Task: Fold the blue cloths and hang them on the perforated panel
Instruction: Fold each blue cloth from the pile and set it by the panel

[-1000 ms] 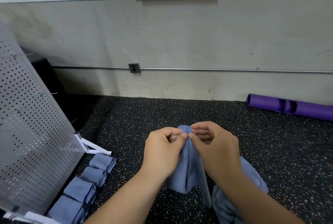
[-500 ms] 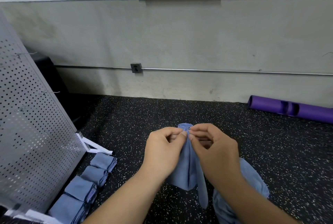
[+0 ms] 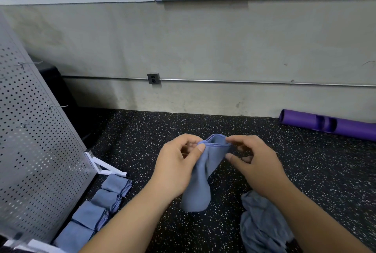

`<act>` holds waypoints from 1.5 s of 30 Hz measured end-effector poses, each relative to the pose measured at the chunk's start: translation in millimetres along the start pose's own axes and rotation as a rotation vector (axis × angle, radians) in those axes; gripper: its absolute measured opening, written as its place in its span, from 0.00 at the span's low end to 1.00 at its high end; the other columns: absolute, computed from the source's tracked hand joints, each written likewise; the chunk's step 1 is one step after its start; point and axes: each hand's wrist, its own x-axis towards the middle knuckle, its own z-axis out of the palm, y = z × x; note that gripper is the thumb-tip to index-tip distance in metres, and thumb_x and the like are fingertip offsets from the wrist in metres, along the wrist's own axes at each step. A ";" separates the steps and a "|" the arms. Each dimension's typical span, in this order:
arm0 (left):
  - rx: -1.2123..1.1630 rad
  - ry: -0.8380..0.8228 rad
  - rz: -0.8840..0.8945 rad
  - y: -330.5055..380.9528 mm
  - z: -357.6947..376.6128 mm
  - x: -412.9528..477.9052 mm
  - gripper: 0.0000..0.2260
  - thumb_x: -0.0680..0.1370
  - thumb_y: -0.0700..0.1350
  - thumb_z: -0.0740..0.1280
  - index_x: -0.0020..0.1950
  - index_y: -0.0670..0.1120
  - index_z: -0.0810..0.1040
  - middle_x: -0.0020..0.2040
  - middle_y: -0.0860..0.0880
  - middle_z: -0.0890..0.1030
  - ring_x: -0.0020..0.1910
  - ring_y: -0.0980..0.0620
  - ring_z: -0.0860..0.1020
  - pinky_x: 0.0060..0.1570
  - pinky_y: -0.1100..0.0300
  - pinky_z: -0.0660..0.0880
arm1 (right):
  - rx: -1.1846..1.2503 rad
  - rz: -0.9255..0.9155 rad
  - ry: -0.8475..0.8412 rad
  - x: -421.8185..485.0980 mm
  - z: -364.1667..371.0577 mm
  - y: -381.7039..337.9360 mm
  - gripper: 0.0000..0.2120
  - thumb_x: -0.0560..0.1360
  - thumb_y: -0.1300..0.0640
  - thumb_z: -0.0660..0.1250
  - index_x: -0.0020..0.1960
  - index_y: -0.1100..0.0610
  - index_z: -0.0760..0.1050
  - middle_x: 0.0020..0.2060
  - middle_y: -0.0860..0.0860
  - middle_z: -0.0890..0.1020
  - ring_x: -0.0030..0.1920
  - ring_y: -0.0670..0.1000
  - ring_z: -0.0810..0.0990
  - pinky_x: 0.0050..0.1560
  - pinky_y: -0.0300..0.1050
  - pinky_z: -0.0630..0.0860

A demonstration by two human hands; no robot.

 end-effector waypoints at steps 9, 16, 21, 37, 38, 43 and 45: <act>-0.036 -0.052 0.090 2.2 -24.2 9.4 0.07 0.82 0.39 0.73 0.54 0.52 0.86 0.48 0.48 0.87 0.45 0.52 0.80 0.50 0.59 0.80 | -0.105 -0.044 -0.089 9.9 -18.1 12.2 0.09 0.77 0.51 0.78 0.51 0.39 0.82 0.49 0.36 0.83 0.47 0.37 0.81 0.47 0.31 0.76; 0.228 -0.016 0.116 -2.3 -37.7 12.0 0.05 0.80 0.46 0.76 0.52 0.57 0.85 0.46 0.56 0.86 0.42 0.52 0.82 0.46 0.54 0.81 | -0.020 -0.114 -0.005 7.9 -33.4 -2.6 0.07 0.75 0.53 0.80 0.45 0.41 0.85 0.37 0.40 0.85 0.37 0.46 0.82 0.40 0.37 0.78; 0.456 -0.080 0.211 -3.5 -41.2 10.9 0.04 0.81 0.49 0.74 0.52 0.58 0.82 0.45 0.61 0.83 0.45 0.57 0.82 0.48 0.53 0.81 | -0.120 -0.189 0.045 7.0 -38.7 -3.4 0.07 0.72 0.50 0.82 0.45 0.40 0.85 0.40 0.36 0.86 0.43 0.44 0.85 0.44 0.37 0.79; 0.246 -0.175 0.131 -1.0 -37.3 8.7 0.06 0.79 0.46 0.77 0.53 0.57 0.87 0.44 0.55 0.85 0.45 0.53 0.84 0.52 0.56 0.81 | -0.021 -0.139 0.073 5.8 -46.8 -8.9 0.11 0.70 0.59 0.84 0.43 0.45 0.87 0.38 0.40 0.87 0.43 0.46 0.87 0.48 0.43 0.84; 0.262 -0.189 0.136 -0.7 -36.7 7.7 0.06 0.79 0.46 0.77 0.54 0.57 0.87 0.44 0.55 0.85 0.45 0.52 0.84 0.52 0.55 0.81 | -0.028 -0.140 0.080 6.0 -47.4 -8.7 0.11 0.69 0.59 0.84 0.43 0.44 0.86 0.38 0.40 0.87 0.43 0.46 0.87 0.48 0.44 0.84; 0.384 -0.168 0.166 -2.3 -36.0 7.0 0.00 0.81 0.51 0.74 0.51 0.57 0.85 0.42 0.57 0.84 0.41 0.51 0.82 0.47 0.51 0.80 | -0.062 -0.105 0.082 5.9 -50.1 -9.8 0.13 0.67 0.55 0.86 0.40 0.42 0.84 0.37 0.40 0.86 0.43 0.45 0.87 0.48 0.50 0.85; 0.425 -0.147 0.181 -2.3 -35.8 7.0 0.01 0.81 0.53 0.74 0.50 0.58 0.84 0.42 0.59 0.84 0.38 0.50 0.82 0.44 0.51 0.79 | -0.046 -0.101 0.069 5.4 -50.0 -11.2 0.13 0.66 0.56 0.86 0.40 0.42 0.85 0.39 0.39 0.87 0.43 0.44 0.87 0.49 0.51 0.85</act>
